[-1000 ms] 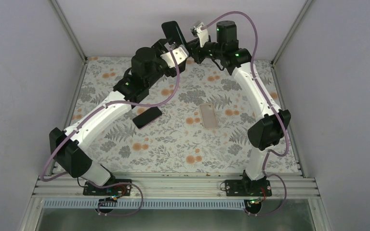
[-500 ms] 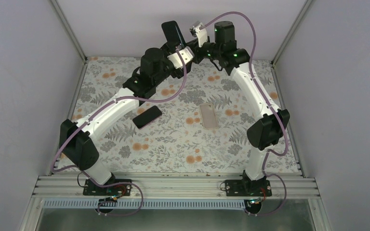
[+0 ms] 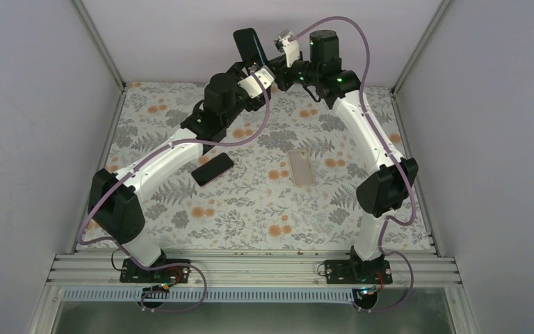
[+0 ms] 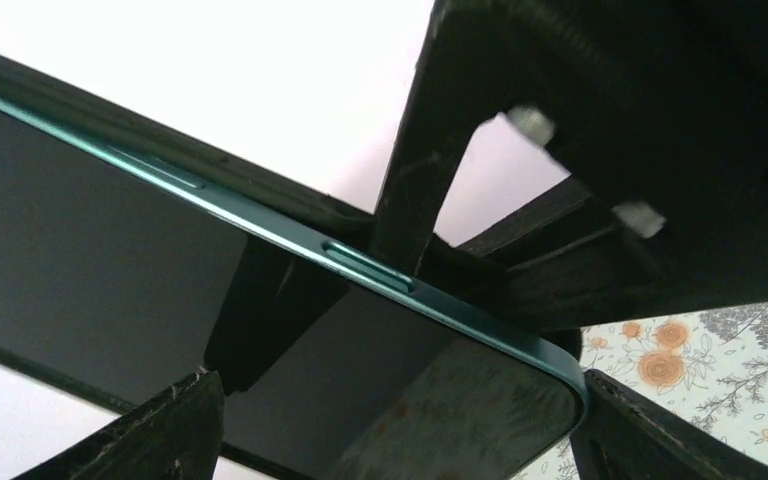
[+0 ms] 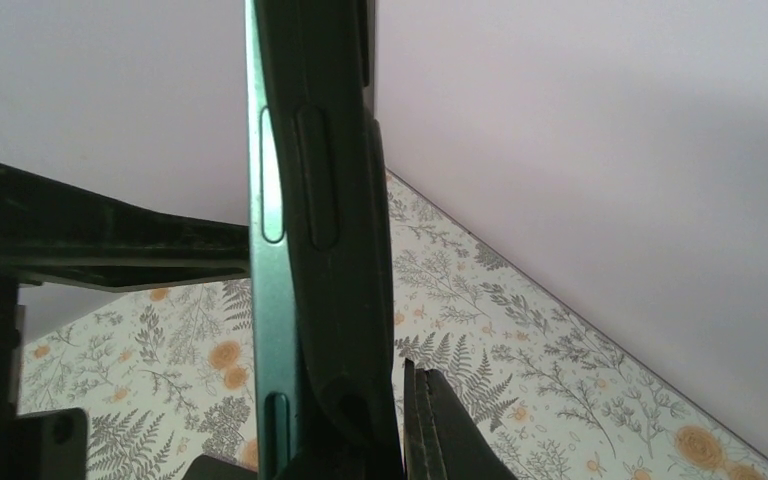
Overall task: Take the phone out of the phone case
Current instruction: Remove the phone case from the phone.
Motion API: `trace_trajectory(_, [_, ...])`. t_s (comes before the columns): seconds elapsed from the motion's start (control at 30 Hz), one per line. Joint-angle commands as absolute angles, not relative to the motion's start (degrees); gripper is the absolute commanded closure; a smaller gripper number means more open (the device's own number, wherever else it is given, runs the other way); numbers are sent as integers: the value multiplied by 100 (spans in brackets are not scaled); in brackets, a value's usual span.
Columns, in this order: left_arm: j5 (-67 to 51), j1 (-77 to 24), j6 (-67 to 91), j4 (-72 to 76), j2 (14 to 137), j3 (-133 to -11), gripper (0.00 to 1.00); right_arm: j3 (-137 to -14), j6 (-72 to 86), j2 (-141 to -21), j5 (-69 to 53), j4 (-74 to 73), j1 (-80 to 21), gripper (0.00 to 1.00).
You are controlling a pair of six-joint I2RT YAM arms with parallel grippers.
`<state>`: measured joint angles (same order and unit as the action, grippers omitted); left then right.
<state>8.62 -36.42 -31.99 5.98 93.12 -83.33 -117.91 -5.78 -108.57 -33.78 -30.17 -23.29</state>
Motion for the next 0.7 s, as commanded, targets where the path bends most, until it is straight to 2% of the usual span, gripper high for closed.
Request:
trace_trajectory(0.0, [1089,-3577,-2920,729,9521,-8446,16,-11842,-412,-10609,-3555,-2581,-2408,97])
trace_trajectory(0.33, [1458,-3594,-2498,1074,9414,-8556,19,-11583,-344,-10537,-3691,-2455,-2435,97])
trace_trajectory(0.67, [798,-3468,-2179,634,9250,-8763,19,-11501,-408,-10616,-3710,-2479,-2434,97])
